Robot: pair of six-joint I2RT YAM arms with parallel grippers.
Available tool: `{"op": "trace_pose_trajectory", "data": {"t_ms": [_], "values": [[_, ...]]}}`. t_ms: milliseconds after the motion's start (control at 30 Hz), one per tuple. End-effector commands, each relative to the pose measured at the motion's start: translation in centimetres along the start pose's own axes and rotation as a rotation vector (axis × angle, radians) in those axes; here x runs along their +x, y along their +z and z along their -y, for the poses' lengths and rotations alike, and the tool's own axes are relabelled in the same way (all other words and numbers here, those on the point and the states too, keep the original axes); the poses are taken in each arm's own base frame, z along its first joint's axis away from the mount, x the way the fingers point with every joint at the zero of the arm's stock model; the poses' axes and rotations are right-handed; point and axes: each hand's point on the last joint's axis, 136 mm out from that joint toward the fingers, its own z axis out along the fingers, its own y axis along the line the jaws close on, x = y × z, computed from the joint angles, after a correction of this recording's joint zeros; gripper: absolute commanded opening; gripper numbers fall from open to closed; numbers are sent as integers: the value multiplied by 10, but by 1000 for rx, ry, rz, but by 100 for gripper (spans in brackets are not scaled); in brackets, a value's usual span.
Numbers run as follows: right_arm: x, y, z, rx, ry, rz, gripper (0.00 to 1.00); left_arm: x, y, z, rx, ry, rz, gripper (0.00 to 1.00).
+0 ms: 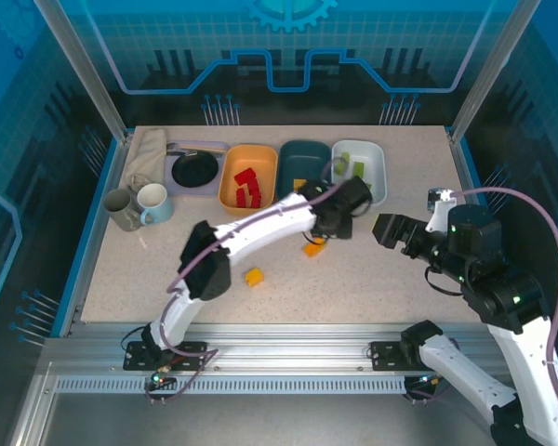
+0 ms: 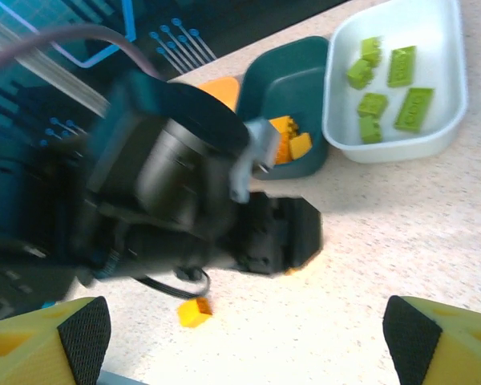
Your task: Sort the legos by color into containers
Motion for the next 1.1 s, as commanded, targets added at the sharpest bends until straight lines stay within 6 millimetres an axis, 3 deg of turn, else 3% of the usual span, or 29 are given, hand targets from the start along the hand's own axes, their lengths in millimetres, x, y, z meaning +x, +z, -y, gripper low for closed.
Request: {"op": "trace_pose_trajectory", "data": {"t_ms": [0,200,300,433,600,700,867,967,1067], "values": [[-1,24,-27,-126,-19,-45,90,-38,-17,-51,-42,-58,51,48],[11,78,-47,-149,-72,-157,88,-98,-19,-125,-48,-190,80,49],[21,108,-62,-161,-102,-219,88,-130,-8,-159,-23,-280,89,49],[29,144,-75,-175,-95,-271,88,-171,11,-188,10,-358,108,49],[32,190,-83,-194,-51,-297,89,-217,48,-204,54,-379,145,49],[31,211,-87,-198,-35,-308,89,-233,71,-210,79,-411,150,49],[29,231,-89,-178,-27,-335,89,-245,101,-223,84,-479,155,49],[27,235,-88,-171,-21,-341,89,-248,110,-221,112,-486,158,49],[29,237,-81,-153,-12,-355,89,-245,114,-221,111,-493,141,57]]}}
